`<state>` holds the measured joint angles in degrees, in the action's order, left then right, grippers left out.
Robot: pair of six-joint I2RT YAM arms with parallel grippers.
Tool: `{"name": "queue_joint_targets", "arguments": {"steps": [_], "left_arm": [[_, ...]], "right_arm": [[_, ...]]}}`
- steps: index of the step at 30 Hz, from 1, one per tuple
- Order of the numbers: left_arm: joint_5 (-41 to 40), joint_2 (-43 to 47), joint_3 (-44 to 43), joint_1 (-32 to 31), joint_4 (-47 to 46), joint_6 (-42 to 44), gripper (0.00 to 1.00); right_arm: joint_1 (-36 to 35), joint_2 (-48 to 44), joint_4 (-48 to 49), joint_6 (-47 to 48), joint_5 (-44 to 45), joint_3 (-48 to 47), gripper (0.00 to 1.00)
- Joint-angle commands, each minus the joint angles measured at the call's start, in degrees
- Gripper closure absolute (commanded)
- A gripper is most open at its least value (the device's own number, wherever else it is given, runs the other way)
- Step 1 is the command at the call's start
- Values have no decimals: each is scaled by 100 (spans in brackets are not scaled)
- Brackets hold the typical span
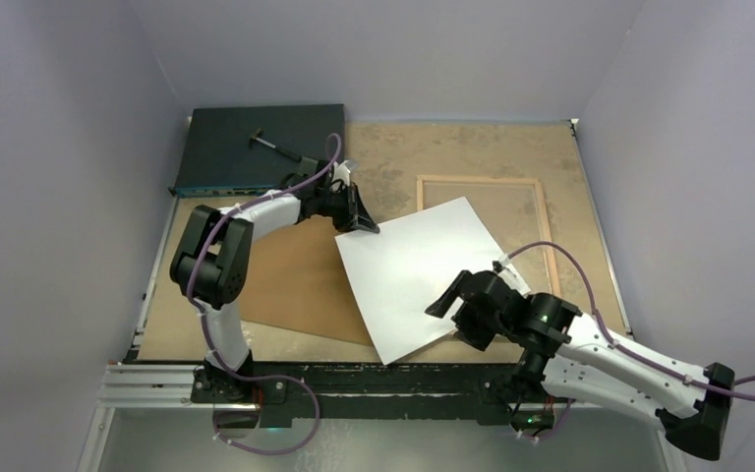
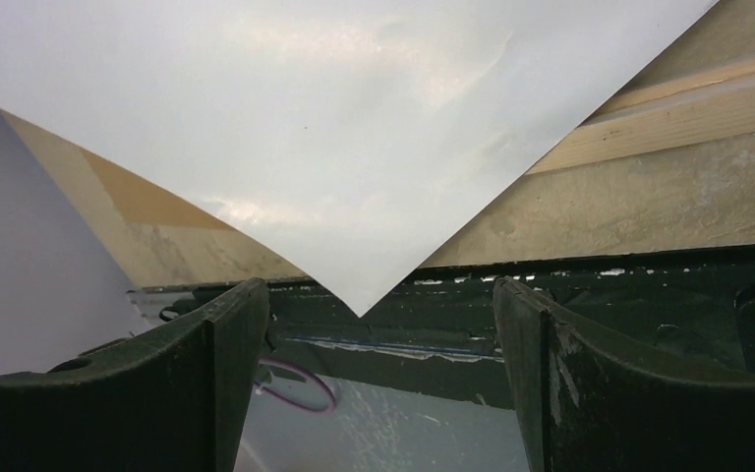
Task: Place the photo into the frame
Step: Adjust the photo frame item on the photo frame.
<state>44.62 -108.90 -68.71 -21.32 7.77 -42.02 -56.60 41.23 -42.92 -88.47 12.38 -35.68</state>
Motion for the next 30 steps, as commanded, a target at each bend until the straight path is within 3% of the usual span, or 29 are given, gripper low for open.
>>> {"name": "queue_joint_targets", "arguments": {"steps": [1, 16, 24, 30], "left_arm": [[-711, 374, -162, -13, 398, 541, 100], [-725, 331, 99, 0, 256, 470, 100], [-746, 404, 215, 1, 283, 388, 100], [-794, 467, 233, -1, 393, 387, 100]], "right_arm": [[15, 288, 292, 67, -358, 23, 12], [7, 420, 2486, 357, -1815, 1500, 12], [4, 514, 3458, 126, -1810, 1876, 17], [3, 735, 3477, 125, -1314, 1685, 23]]}}
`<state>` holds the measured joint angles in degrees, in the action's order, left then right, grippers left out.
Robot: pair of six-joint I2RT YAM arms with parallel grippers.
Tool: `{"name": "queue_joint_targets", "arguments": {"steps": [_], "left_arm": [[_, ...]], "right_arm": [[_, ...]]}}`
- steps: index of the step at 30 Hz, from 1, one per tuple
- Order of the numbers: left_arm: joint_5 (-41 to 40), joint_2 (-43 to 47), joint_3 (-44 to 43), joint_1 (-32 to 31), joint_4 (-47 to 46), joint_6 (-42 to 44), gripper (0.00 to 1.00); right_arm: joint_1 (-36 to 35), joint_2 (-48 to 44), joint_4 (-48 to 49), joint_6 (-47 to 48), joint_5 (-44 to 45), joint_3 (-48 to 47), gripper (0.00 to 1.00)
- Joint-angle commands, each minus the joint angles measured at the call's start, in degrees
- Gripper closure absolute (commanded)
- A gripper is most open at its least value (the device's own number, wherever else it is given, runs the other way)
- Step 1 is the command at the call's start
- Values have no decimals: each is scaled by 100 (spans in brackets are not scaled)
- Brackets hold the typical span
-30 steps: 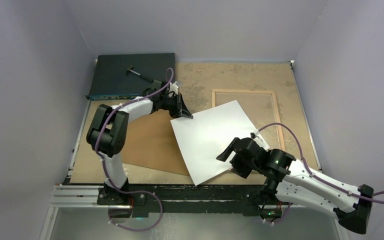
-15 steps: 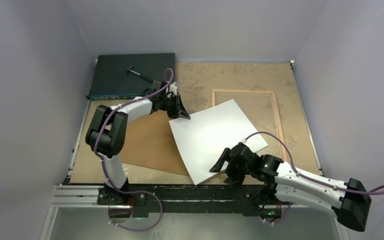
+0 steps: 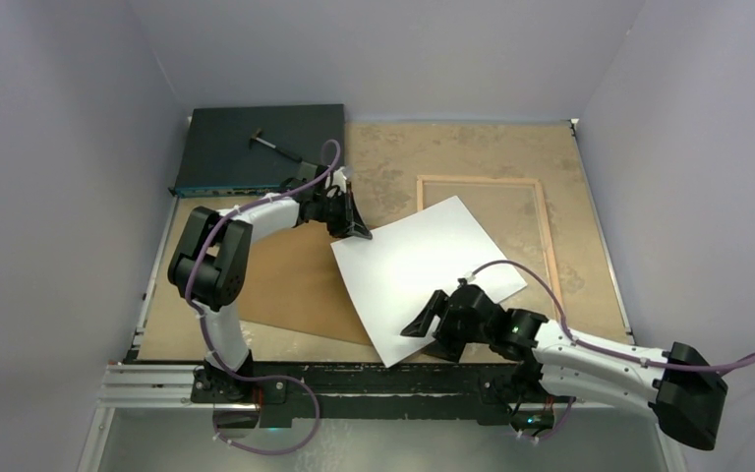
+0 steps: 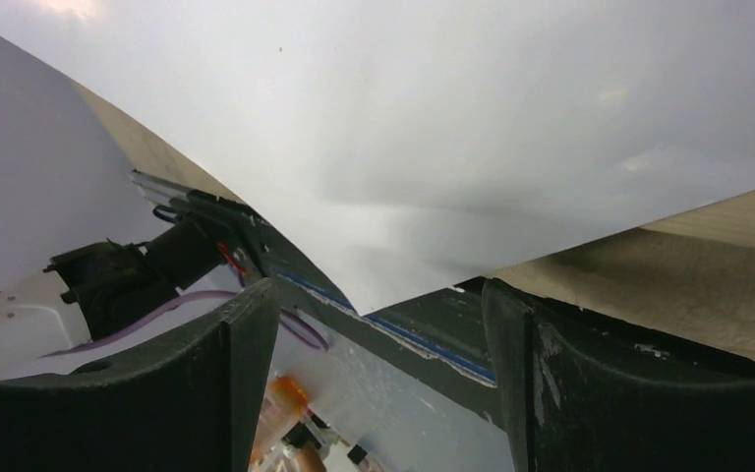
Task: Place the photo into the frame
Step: Adjust the photo frame item on the photo frame.
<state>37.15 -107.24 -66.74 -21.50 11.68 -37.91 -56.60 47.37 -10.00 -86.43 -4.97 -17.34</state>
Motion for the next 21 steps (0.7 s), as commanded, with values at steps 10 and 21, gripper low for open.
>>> {"name": "queue_joint_targets", "arguments": {"steps": [10, 21], "left_arm": [[-18, 343, -41, 49, 223, 82, 100], [126, 550, -21, 75, 701, 478, 100]], "right_arm": [[5, 470, -187, -43, 920, -536, 26], [0, 270, -691, -166, 1568, -999, 27]]}}
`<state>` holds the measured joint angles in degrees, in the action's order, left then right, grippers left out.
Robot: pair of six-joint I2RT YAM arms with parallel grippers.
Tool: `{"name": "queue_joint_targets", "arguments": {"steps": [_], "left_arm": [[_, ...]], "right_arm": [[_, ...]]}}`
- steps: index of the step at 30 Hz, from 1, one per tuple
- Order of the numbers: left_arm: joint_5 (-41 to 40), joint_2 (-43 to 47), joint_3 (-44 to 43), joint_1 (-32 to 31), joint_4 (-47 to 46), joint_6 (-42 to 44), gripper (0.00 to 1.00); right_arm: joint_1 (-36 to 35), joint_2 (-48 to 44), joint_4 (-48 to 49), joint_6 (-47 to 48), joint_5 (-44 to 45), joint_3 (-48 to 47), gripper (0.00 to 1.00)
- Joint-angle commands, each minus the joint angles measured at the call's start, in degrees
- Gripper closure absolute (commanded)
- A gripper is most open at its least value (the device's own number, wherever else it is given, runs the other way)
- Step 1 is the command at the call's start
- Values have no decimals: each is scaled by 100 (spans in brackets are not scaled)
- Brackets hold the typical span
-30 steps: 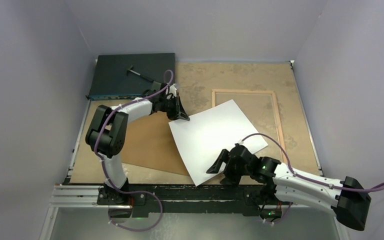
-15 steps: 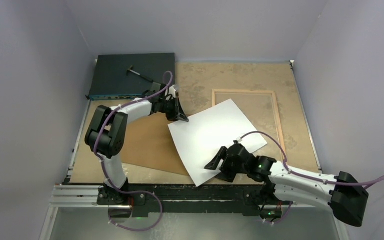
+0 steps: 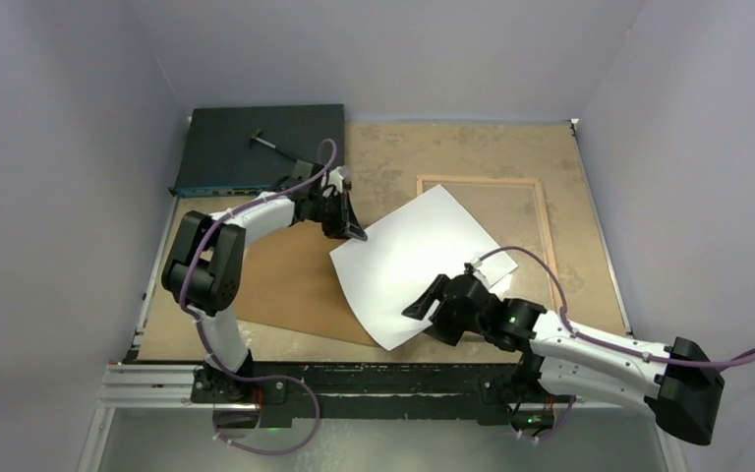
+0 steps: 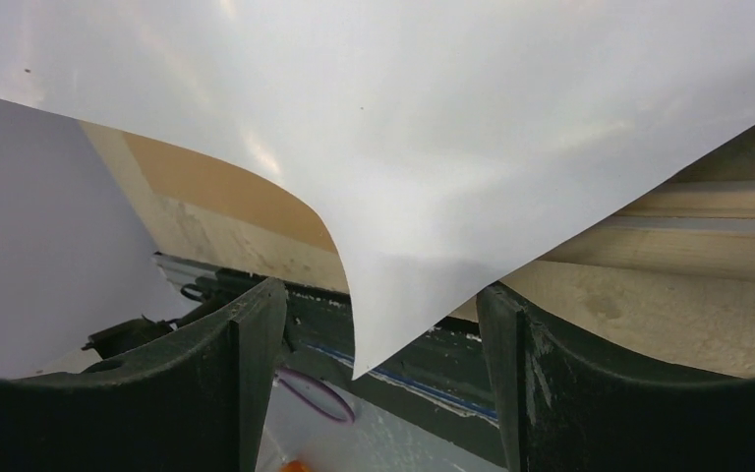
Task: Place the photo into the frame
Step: Adjust the photo frame item on the photo frame.
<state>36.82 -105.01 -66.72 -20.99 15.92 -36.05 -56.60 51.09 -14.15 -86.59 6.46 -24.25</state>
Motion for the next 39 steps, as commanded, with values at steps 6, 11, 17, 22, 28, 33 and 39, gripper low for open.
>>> {"name": "queue_joint_targets", "arguments": {"steps": [6, 11, 17, 22, 28, 33, 39], "left_arm": [[327, 427, -18, 25, 493, 450, 100], [417, 445, 20, 4, 574, 477, 100], [462, 481, 128, -151, 539, 455, 100], [500, 529, 153, -242, 521, 462, 100], [549, 591, 277, -411, 409, 381, 100], [565, 486, 194, -664, 396, 375, 100], [530, 274, 49, -848, 526, 450, 100]], "right_arm": [[12, -415, -834, -183, 908, -549, 27], [9, -699, -1839, -262, 1579, -1024, 28], [13, -847, -2762, -399, 2197, -1400, 28], [17, -999, -2993, -578, 2353, -1277, 28], [17, -1092, -3267, -807, 2800, -1276, 27], [52, -706, -3329, -535, 3193, -1535, 27], [307, 442, -3408, 67, 3272, -1958, 23]]}}
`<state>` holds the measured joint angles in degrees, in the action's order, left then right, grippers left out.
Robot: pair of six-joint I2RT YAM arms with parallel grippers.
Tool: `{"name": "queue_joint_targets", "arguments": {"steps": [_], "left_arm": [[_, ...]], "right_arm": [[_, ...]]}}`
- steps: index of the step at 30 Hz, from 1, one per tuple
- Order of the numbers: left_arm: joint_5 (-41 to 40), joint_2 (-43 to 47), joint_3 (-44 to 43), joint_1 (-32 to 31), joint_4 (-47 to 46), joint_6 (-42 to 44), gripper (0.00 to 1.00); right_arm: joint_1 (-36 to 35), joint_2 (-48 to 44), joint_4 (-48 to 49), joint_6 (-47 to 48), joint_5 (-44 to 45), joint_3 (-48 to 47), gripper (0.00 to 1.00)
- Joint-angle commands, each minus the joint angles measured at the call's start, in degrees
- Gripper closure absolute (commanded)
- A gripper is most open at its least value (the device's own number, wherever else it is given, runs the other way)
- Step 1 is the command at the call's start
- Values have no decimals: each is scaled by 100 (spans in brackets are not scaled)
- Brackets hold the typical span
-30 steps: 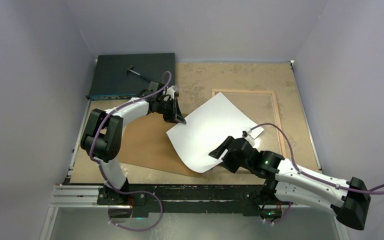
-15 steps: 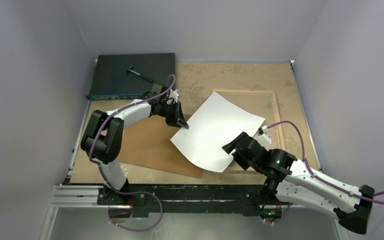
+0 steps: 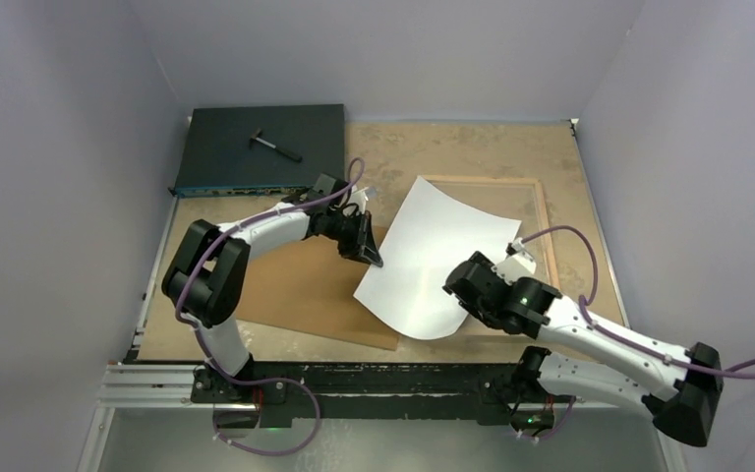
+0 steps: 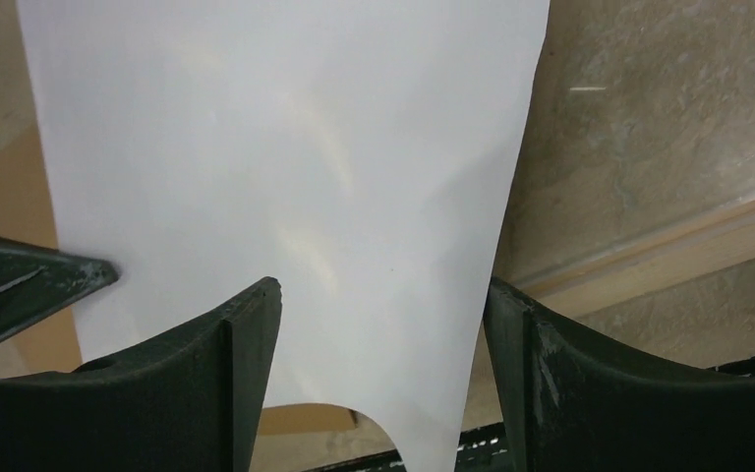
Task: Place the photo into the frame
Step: Adjust the photo frame item on the photo frame.
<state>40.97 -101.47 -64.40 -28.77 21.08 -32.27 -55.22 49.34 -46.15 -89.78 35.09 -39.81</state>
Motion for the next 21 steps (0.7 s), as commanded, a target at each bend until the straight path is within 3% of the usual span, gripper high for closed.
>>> {"name": "queue_joint_targets", "arguments": {"steps": [1, 11, 17, 21], "left_arm": [[105, -83, -170, -86, 8, 72, 100], [132, -348, -283, -203, -30, 46, 99], [155, -632, -547, -412, -251, -134, 100], [82, -803, -744, -610, -467, -376, 100]], "right_arm": [[220, 753, -196, 490, 429, -448, 21], [1286, 1183, 328, 1722, 725, -801, 12], [1640, 1227, 230, 1876, 737, -843, 2], [1750, 1099, 44, 1877, 780, -886, 1]]}}
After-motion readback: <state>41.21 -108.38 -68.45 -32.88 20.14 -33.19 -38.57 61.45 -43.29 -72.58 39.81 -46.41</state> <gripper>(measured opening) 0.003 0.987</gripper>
